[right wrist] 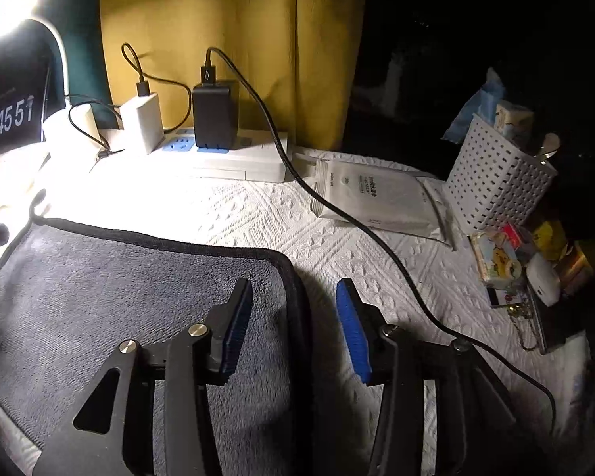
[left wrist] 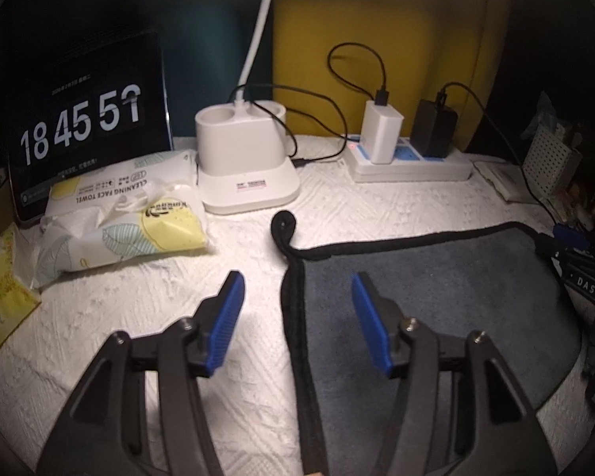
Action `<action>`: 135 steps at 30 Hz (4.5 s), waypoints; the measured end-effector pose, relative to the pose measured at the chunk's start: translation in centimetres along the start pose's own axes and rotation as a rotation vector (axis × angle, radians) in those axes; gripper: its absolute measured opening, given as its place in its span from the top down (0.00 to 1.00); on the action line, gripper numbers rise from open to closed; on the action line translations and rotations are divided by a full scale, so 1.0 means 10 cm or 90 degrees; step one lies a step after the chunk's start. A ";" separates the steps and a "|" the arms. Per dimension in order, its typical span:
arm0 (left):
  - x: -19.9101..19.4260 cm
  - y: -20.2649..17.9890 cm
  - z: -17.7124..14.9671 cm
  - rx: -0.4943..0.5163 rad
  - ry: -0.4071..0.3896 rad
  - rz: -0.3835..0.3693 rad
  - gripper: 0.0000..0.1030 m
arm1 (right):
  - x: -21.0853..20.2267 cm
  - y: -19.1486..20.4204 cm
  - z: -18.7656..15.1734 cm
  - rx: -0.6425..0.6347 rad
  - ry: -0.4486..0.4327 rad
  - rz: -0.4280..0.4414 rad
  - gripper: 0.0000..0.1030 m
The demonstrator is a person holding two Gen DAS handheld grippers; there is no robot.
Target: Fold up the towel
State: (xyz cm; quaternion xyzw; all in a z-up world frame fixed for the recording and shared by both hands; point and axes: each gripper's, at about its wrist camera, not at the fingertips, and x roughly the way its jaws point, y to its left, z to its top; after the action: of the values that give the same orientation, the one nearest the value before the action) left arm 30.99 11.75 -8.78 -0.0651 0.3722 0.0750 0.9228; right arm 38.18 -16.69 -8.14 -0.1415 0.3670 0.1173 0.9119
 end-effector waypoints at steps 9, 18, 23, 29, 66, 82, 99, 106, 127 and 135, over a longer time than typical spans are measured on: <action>-0.33 -0.01 -0.10 -0.004 -0.030 -0.011 0.24 | -0.37 0.06 -0.05 -0.008 -0.030 -0.003 0.48; -0.65 -0.03 -0.19 -0.005 -0.052 -0.016 0.24 | -0.66 0.07 -0.16 0.003 -0.042 0.004 0.48; -0.77 -0.05 -0.27 -0.008 -0.051 -0.026 0.24 | -0.79 0.08 -0.24 0.008 -0.045 0.009 0.48; -0.92 -0.10 -0.39 -0.010 -0.055 -0.038 0.24 | -0.94 0.10 -0.34 0.011 -0.049 0.017 0.48; -1.80 -0.48 -1.32 -0.012 -0.184 -0.128 0.24 | -1.89 0.31 -1.02 0.033 -0.127 0.041 0.48; -2.14 -0.47 -1.55 -0.020 -0.225 -0.151 0.23 | -2.21 0.51 -1.32 0.024 -0.171 0.054 0.48; -2.61 -0.47 -1.78 0.002 -0.294 -0.088 0.17 | -2.71 0.60 -1.52 0.017 -0.223 0.031 0.48; -2.93 -0.45 -1.75 0.003 -0.337 -0.091 0.17 | -3.08 0.65 -1.50 0.011 -0.262 0.021 0.48; -3.59 -0.49 -1.48 0.019 -0.410 -0.100 0.17 | -3.82 0.63 -1.36 0.027 -0.337 0.018 0.48; -3.69 -0.53 -1.26 0.028 -0.407 -0.087 0.17 | -4.02 0.57 -1.26 0.039 -0.361 0.013 0.47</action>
State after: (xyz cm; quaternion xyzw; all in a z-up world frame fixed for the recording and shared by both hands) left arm -2.87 1.00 8.27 -0.0429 0.0601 0.0211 0.9970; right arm 0.05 -20.18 10.42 -0.0720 0.1017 0.1502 0.9808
